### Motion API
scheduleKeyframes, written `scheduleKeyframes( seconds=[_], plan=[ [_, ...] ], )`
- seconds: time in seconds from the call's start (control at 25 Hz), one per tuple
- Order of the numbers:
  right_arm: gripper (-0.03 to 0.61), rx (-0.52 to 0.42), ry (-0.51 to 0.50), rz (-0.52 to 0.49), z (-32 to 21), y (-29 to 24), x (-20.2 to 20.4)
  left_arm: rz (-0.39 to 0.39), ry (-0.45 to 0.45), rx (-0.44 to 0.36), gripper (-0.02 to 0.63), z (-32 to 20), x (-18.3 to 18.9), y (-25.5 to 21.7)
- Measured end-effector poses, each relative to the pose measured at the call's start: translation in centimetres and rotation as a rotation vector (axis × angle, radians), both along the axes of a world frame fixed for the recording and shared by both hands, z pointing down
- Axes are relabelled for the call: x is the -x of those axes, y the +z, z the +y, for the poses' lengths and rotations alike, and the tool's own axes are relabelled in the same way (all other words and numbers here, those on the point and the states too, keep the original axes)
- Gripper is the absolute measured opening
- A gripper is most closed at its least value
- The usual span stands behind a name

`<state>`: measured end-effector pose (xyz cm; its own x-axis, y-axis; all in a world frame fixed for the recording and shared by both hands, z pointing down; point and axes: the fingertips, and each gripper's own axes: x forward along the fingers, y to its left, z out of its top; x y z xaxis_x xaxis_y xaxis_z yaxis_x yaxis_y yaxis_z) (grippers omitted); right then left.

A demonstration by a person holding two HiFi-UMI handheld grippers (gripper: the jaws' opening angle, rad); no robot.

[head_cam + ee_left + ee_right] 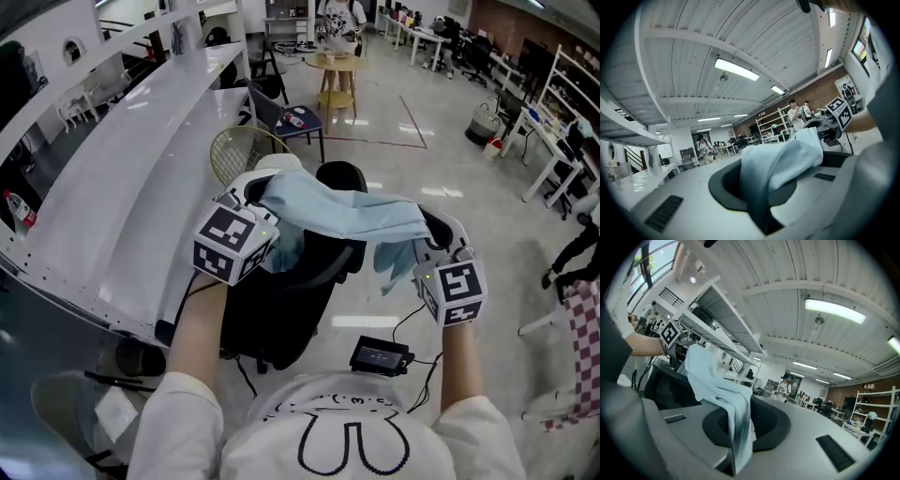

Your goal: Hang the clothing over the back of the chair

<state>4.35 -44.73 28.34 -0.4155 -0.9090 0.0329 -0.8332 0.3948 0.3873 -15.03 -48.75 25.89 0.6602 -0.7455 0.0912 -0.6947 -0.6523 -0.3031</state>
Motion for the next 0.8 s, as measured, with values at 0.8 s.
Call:
scheduleKeyframes(
  seconds=[0.8],
  plan=[
    [0.035,0.456,-0.429,0.519,1.6,9.7,-0.9,-0.408,0.223,0.143,0.077,-0.9,-1.9,8.5]
  ],
)
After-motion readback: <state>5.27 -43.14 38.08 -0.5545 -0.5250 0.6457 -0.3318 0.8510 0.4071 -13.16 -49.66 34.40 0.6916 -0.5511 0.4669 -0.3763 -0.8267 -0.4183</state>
